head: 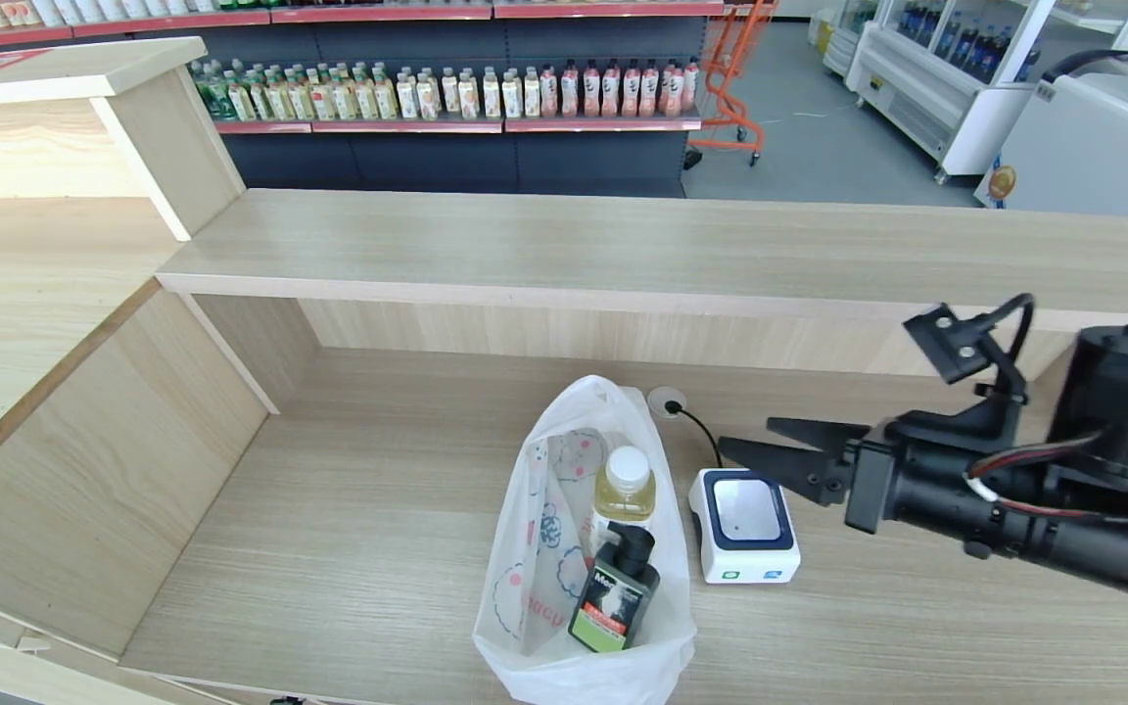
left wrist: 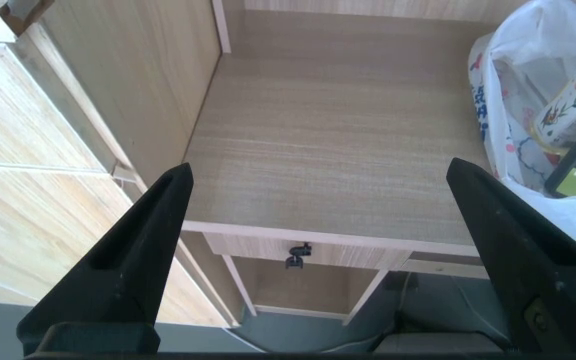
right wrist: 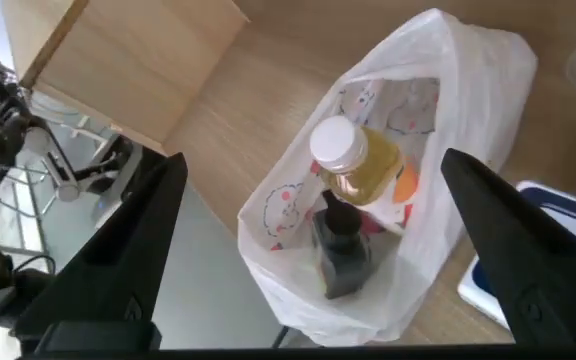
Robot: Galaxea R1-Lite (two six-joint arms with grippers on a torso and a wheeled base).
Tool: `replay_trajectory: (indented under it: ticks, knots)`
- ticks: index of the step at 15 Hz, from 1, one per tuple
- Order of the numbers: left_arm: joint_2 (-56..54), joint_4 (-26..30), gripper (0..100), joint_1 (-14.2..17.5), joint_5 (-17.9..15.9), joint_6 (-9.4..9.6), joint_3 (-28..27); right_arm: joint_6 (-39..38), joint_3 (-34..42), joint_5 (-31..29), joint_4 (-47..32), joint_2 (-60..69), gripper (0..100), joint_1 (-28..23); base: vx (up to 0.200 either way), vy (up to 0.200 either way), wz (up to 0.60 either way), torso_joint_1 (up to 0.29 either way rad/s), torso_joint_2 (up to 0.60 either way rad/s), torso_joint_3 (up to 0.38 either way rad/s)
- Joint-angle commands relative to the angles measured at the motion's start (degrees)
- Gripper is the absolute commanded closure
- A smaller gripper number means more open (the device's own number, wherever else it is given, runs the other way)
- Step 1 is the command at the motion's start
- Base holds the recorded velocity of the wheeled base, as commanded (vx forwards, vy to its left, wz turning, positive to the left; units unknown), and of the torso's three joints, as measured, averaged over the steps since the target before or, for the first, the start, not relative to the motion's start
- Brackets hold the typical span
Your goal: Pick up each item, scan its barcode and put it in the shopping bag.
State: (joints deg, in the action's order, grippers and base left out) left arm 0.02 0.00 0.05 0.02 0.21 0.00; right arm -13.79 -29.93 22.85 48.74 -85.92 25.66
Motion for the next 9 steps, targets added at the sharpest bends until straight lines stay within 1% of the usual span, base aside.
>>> replay_trajectory:
  ticks: [1,2,3,4,5,6,7,8,9]
  knots:
    - [-0.02,0.0,0,-0.05,-0.02,-0.03,0.0,2.98,9.01,-12.12,-9.8,21.23,0,-3.95,0.0,0.0,0.0,0.0,0.0,0.0]
    - [-0.02,0.0,0,0.04,0.06,0.06,0.0,2.98,10.06,-14.94,-13.32,24.92,0,-4.48,0.0,0.0,0.0,0.0,0.0,0.0]
    - [-0.02,0.0,0,0.04,-0.02,-0.03,0.0,2.98,12.97,-20.3,-23.43,34.94,0,-7.2,0.0,0.0,0.0,0.0,0.0,0.0]
    - [-0.02,0.0,0,0.04,0.06,-0.03,0.0,2.98,15.43,-21.09,-30.28,43.12,0,-9.58,0.0,0.0,0.0,0.0,0.0,0.0]
    - [-0.02,0.0,0,0.04,-0.02,-0.03,0.0,3.33,17.97,-21.09,-35.47,50.15,0,-12.04,0.0,0.0,0.0,0.0,0.0,0.0]
    - [-0.02,0.0,0,0.04,-0.02,-0.03,0.0,3.33,17.97,-21.09,-35.47,50.15,0,-12.04,0.0,0.0,0.0,0.0,0.0,0.0]
    - [-0.02,0.0,0,0.04,0.06,-0.03,0.0,7.81,23.42,-21.44,-43.29,64.74,0,-18.98,0.0,0.0,0.0,0.0,0.0,0.0]
    - [-0.02,0.0,0,0.04,-0.02,0.06,0.0,8.51,24.3,-21.44,-44.78,67.99,0,-20.65,0.0,0.0,0.0,0.0,0.0,0.0]
    - [-0.02,0.0,0,0.04,0.06,-0.03,0.0,9.57,26.06,-21.53,-48.3,74.85,0,-23.46,0.0,0.0,0.0,0.0,0.0,0.0]
